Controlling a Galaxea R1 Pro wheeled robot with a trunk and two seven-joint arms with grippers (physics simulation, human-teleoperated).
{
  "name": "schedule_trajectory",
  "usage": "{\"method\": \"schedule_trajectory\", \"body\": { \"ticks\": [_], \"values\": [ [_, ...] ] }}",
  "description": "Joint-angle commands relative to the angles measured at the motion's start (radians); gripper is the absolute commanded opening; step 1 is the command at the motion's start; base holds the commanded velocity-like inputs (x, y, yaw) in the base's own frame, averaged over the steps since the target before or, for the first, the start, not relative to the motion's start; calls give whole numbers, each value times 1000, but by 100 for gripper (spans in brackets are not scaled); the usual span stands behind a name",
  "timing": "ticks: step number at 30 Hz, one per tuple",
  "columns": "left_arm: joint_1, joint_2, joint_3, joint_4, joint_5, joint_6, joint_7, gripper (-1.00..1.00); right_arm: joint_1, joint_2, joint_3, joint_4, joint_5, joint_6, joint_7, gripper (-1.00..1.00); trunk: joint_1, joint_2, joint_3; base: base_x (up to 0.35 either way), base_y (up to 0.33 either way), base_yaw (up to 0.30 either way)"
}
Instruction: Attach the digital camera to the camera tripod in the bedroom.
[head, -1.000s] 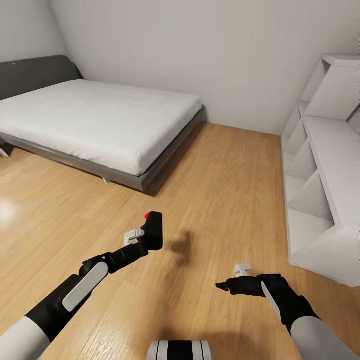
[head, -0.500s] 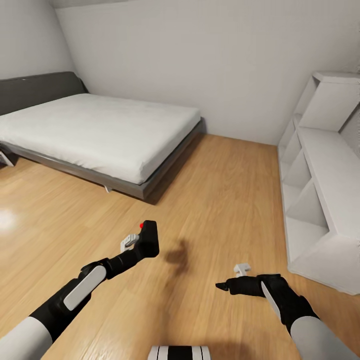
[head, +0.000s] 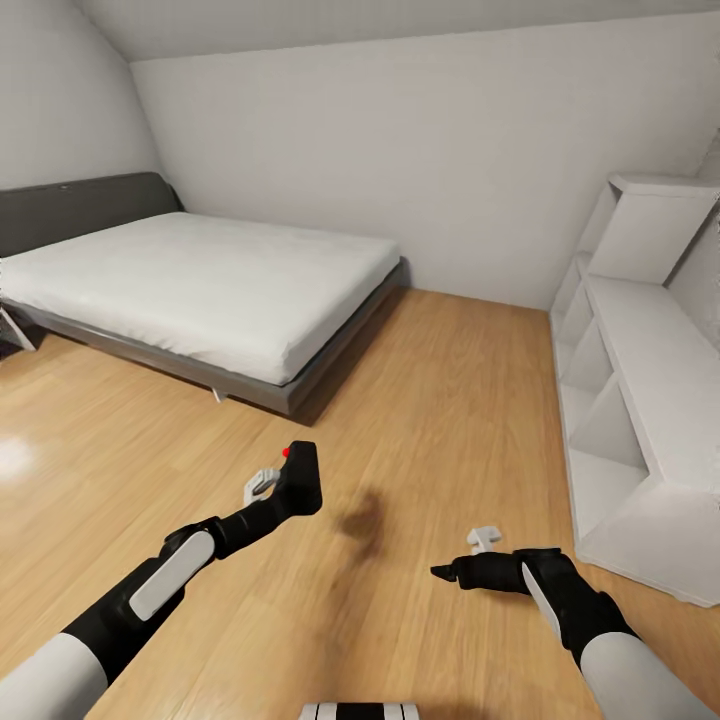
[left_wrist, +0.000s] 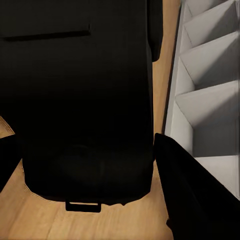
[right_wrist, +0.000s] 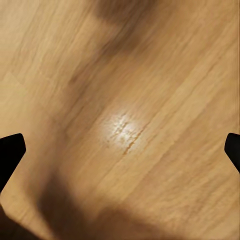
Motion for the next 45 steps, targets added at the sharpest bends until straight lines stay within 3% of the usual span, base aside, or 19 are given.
{"method": "schedule_trajectory", "body": {
  "ticks": [1, 24, 45],
  "values": [
    [-1, 0, -3, 0, 5, 2, -2, -100, 0, 0, -3, -1, 10, 3, 7, 100, -1, 0, 3, 0, 0, 0],
    [0, -22, -7, 12, 8, 2, 0, -100, 0, -1, -3, -1, 11, 9, 7, 100, -11, 5, 92, 0, 0, 0],
    [-1, -24, -7, 7, 8, 2, 0, -100, 0, -1, -3, -1, 11, 9, 9, 100, -20, 10, 173, 0, 0, 0]
  ]
}}
